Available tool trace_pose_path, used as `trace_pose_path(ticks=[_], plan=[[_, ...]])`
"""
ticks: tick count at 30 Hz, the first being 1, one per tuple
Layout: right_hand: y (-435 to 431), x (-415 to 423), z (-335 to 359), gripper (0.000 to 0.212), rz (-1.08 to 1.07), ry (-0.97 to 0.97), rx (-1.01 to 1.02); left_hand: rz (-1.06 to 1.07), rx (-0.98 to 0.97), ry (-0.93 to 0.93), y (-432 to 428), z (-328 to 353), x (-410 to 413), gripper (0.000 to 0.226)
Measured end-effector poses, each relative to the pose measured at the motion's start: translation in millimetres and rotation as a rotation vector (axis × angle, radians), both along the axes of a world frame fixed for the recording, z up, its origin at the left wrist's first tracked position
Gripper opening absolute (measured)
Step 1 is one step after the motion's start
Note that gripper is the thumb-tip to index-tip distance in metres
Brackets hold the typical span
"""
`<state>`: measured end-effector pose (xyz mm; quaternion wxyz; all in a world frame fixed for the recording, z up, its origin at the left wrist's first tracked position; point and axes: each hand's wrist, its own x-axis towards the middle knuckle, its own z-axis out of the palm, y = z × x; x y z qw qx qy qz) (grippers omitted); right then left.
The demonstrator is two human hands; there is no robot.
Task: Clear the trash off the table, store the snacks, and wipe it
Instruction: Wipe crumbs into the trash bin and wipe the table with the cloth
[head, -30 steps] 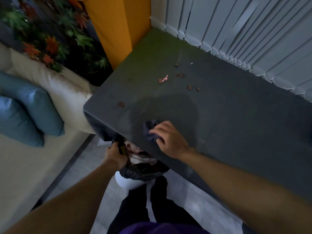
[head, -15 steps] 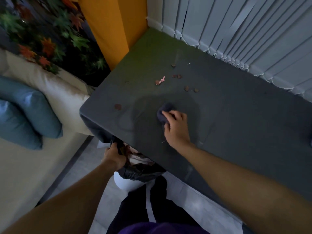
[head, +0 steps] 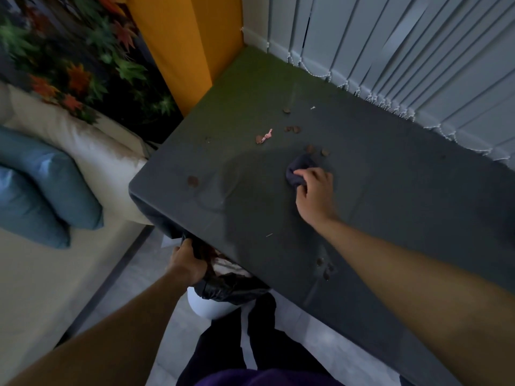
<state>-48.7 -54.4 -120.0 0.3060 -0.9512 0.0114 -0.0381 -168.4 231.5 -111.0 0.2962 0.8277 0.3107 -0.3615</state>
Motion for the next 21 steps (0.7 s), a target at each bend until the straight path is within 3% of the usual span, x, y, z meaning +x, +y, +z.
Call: trace_pose_path(ticks=[7,10,12,13,21], plan=[[21,-35,4,0.025,0.567,-0.039,0.045,0.019,-0.016,0.003,-2,0,4,0.061],[21,-22,2,0.034,0.311,-0.085,0.06,0.032,-0.036,0.009,0,1,4,0.063],[22,-15,2,0.042,0.084,0.014,0.024,0.031,-0.041,0.013,1,1,3,0.064],[24,-15,2,0.043,0.076,0.045,-0.001,0.031,-0.045,0.014,0,2,3,0.064],[42,-76,8,0.025,0.77,0.022,0.06,0.014,-0.042,0.02,-7,4,-8,0.073]])
